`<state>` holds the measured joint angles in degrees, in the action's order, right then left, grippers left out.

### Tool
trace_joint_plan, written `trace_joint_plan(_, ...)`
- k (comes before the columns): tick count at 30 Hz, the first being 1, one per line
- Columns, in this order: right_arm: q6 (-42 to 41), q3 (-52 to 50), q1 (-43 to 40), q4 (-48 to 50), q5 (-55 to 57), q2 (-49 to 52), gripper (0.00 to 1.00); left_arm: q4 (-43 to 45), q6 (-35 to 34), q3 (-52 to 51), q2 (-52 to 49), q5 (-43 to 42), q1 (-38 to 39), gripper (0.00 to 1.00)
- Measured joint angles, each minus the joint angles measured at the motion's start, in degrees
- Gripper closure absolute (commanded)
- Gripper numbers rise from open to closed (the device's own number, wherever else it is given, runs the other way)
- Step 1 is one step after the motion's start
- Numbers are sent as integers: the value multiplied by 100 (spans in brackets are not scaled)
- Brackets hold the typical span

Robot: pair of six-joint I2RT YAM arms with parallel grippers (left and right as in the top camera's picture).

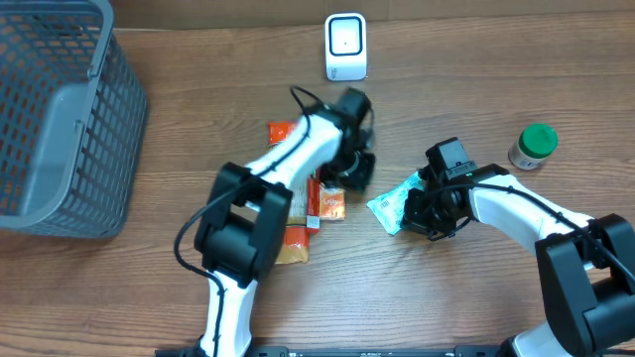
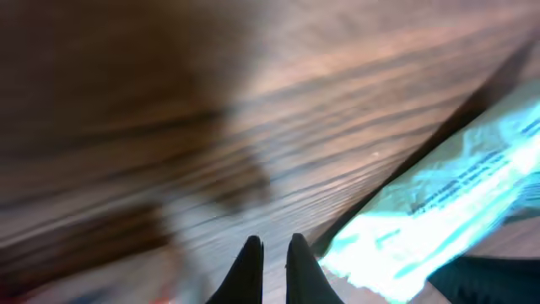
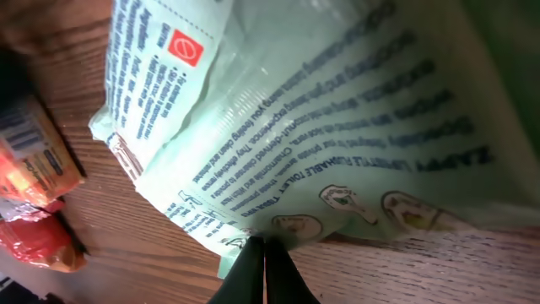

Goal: Scan the item barcode

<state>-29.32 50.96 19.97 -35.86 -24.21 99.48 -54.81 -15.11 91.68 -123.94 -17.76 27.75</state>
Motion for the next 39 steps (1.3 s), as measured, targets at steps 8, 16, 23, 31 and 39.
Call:
trace_joint_plan(8, 87, -2, 0, 2, 26, 0, 96, -844, 328, 675, -7, -361, -337, 96)
trace_joint_plan(16, 87, -2, 2, 7, 31, 0, 95, -699, 632, 199, -7, -758, 168, 96)
trace_joint_plan(23, 85, -2, 2, 4, 46, 0, 95, -245, 629, -140, -7, -1097, 260, 96)
trace_joint_plan(31, 85, -2, 0, 15, 46, 0, 95, 581, 334, -645, 22, -1117, 254, 96)
trace_joint_plan(39, 87, -2, 2, 15, 48, 0, 95, 367, -107, -704, 92, -765, 229, 96)
